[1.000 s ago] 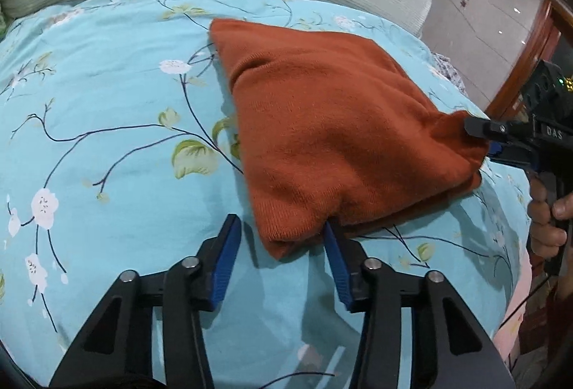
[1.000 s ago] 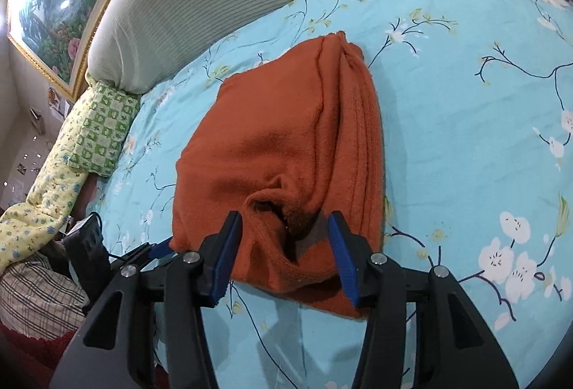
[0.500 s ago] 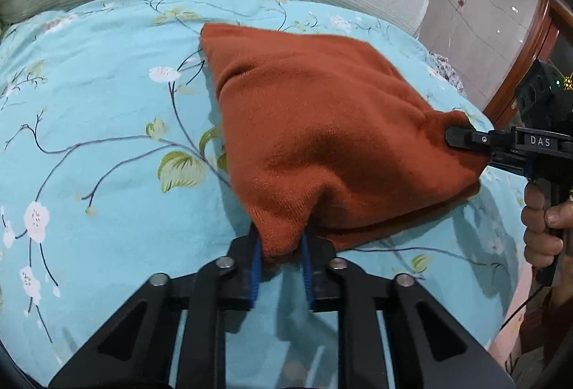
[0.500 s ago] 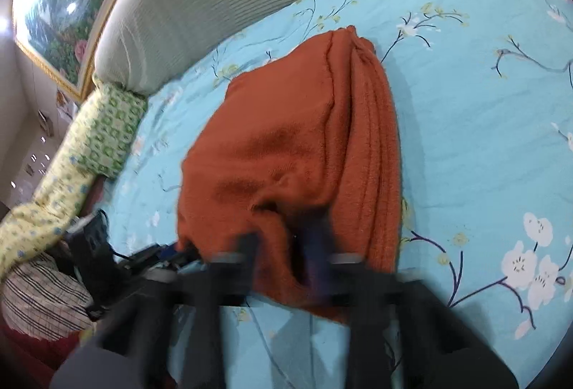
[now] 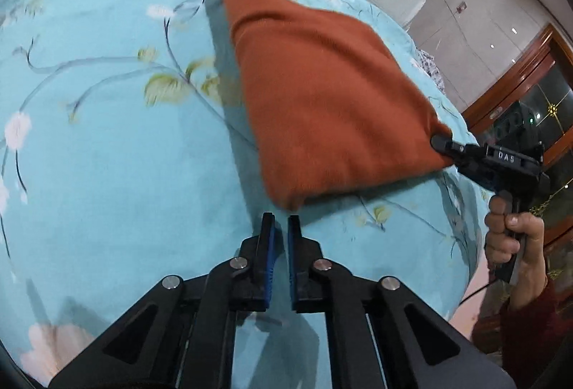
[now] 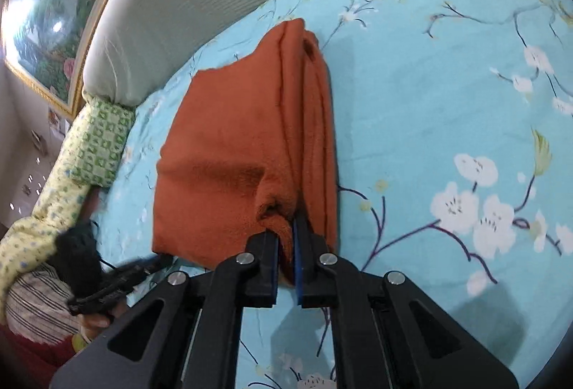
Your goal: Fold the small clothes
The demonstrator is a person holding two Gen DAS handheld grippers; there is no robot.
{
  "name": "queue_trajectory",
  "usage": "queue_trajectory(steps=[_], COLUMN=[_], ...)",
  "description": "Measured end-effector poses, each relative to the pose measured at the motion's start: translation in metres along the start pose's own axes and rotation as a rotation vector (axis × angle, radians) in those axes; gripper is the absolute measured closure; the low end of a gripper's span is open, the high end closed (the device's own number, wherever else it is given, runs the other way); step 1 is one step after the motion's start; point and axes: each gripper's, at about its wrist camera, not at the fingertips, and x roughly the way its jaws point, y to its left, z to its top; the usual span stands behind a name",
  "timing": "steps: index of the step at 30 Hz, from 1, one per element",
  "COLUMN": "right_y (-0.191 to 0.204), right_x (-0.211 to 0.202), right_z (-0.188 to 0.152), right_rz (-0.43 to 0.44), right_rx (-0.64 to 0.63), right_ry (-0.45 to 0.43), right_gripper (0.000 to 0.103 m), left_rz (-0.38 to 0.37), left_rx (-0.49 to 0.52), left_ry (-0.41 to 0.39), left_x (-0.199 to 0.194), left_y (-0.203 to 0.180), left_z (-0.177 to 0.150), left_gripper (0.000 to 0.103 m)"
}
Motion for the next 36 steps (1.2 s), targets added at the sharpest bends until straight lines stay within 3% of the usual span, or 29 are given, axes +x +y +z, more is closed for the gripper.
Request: queue_trajectory(steps=[3,6,7,8,13,15,17,20,24,27,28,29,31,34,36], right_y=[0.014,0.026,0.025,0.025,0.020,0.017,0.016,0.016,0.013,0.005,0.004,0.000,-0.005,-0.007,-0.004], right_x=[-0.008,-0.021,-0.026,-0.030,-0.019,-0.007,0.007,0.027,0.055,0.075,0.083,0.089,0.099,0.092,0.084], right_z=[0.005,0.015,0.019,0.023,0.048,0.057,0.064,0.075,0.090,0.101,0.103,0.104,0.104,0.099,0.094], right_rz=[-0.063,-0.063,-0.056,-0.041,-0.030,-0.015,-0.010,-0.011,-0.070,-0.014,0.020,0.051,0.134,0.175,0.231], right_rx=[-0.073,-0.099,-0.093,-0.089,-0.053,-0.039,-0.022,-0.046,-0.083,-0.074,-0.069,-0.054,0.008,0.058,0.091], right_ry=[0.003,-0.036,-0.055,-0.078,-0.088,-0.065,-0.040,-0.003,0.047,0.068,0.085,0.098,0.128,0.092,0.061], right_gripper=[0.090,0.064,0.051,0.045,0.043,0.038,0.025,0.024,0.024,0.027,0.040,0.060,0.074,0.078,0.079], left_rz=[-0.001,-0.038,-0.049,-0.057,-0.093,-0.107,-0.114,-0.139,-0.169,-0.197,-0.212,-0.211,-0.202,-0.229,-0.242], left_rx=[0.034,0.024,0.013,-0.007,-0.095,-0.112,-0.149,-0.196,-0.194,-0.197,-0.205,-0.208,-0.185,-0.190,-0.199], left_ry=[-0.019,-0.041,-0.052,-0.063,-0.079,-0.063,-0.042,0.015,0.008,-0.007,-0.009,-0.012,-0.021,-0.054,-0.081], left_x=[-0.015,-0.030,-0.036,-0.041,-0.039,-0.029,-0.014,0.012,0.029,0.041,0.046,0.051,0.057,0.051,0.039], left_y=[-0.005,-0.003,-0.002,0.000,0.016,0.021,0.028,0.037,0.039,0.035,0.034,0.031,0.024,0.025,0.028], left_z=[0.000,0.009,0.012,0.017,0.046,0.058,0.070,0.081,0.092,0.101,0.103,0.106,0.108,0.106,0.104], left_gripper=[0.091,0.071,0.055,0.048,0.040,0.037,0.035,0.030,0.030,0.031,0.032,0.036,0.052,0.070,0.074])
